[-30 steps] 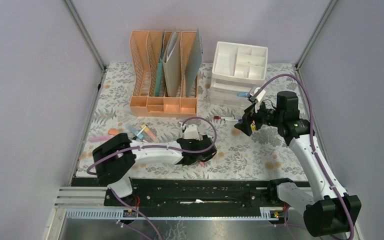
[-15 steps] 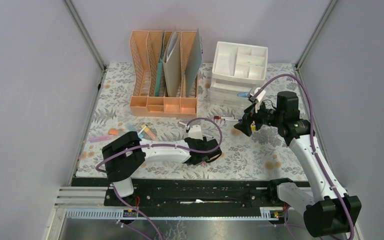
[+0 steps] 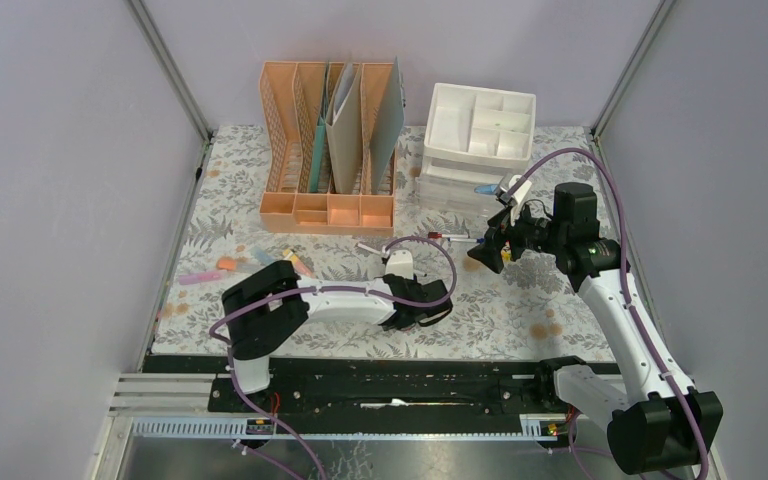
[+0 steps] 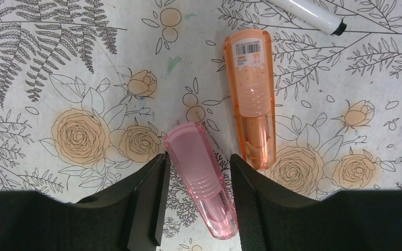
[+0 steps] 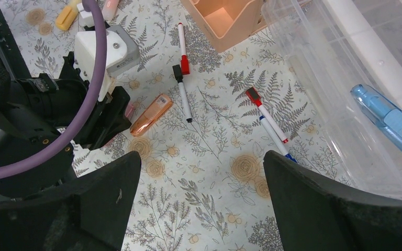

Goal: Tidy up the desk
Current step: Pick up the stationery from the center of the board, then place the stationery in the drawer.

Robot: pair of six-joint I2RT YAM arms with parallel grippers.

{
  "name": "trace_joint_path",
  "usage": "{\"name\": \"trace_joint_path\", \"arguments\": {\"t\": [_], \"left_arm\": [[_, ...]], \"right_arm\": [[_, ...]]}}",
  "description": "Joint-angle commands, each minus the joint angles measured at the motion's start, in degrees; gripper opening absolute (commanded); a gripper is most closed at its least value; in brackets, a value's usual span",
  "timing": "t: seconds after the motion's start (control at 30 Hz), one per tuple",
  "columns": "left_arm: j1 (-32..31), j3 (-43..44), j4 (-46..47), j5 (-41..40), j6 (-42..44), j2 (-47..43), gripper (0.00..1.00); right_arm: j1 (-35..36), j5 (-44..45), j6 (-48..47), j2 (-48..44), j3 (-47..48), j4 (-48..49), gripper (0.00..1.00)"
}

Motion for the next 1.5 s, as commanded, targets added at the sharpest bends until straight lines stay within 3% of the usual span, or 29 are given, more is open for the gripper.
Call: {"name": "trace_joint_path", "arguments": {"t": [0.0,0.1,0.3,0.43,0.53,0.6,0.77,0.9,1.1,1.33,1.47], "left_arm": [[-0.05,-0.31,-2.61,-0.38,1.76,2.85,0.50],[-0.07,-0.67,-2.58,-0.69,2.06,2.62,0.45],[-0.11,-1.75,-2.50,-1.71,2.27,0.99,0.20],[-0.10,-2.51,-2.46,-3.23,1.98,-0.78,0.10],[-0.05,-4.08,-0.57,-4.45,2.52,-3.47,0.09],[-0.05,-6.26,2.36,-5.11,3.27,-6.40,0.00],[0.12,-13.62,13.54,-5.76,7.03,-16.67,0.00],[0.75,-22.12,28.90,-4.29,12.26,-26.68,0.00],[3.26,-35.50,54.78,2.48,20.24,-40.58,0.00],[4.00,-41.27,73.96,2.65,20.21,-44.04,0.00],[4.06,-38.43,76.69,1.54,18.60,-40.56,0.00]], "right_arm": [[-0.34,-1.76,0.75,-0.62,-0.11,2.00,0.94],[-0.34,-2.38,1.10,-0.58,-0.03,2.09,0.94],[-0.35,-3.21,1.25,-0.91,-0.07,2.09,0.95],[-0.42,-3.75,1.47,-0.93,-0.11,2.09,0.95],[-0.47,-5.25,1.91,-0.87,-0.11,2.07,0.95],[-0.50,-7.59,2.95,-0.45,-0.36,2.49,0.95],[-0.43,-12.90,5.66,1.31,-1.35,4.13,0.95],[-0.36,-16.61,9.45,2.99,-2.67,7.03,0.94],[1.74,-21.55,20.25,5.45,-8.20,20.22,0.93],[6.35,-15.69,25.55,6.62,-12.45,29.44,0.93],[8.19,-12.75,27.86,6.67,-13.93,32.51,0.92]]}}
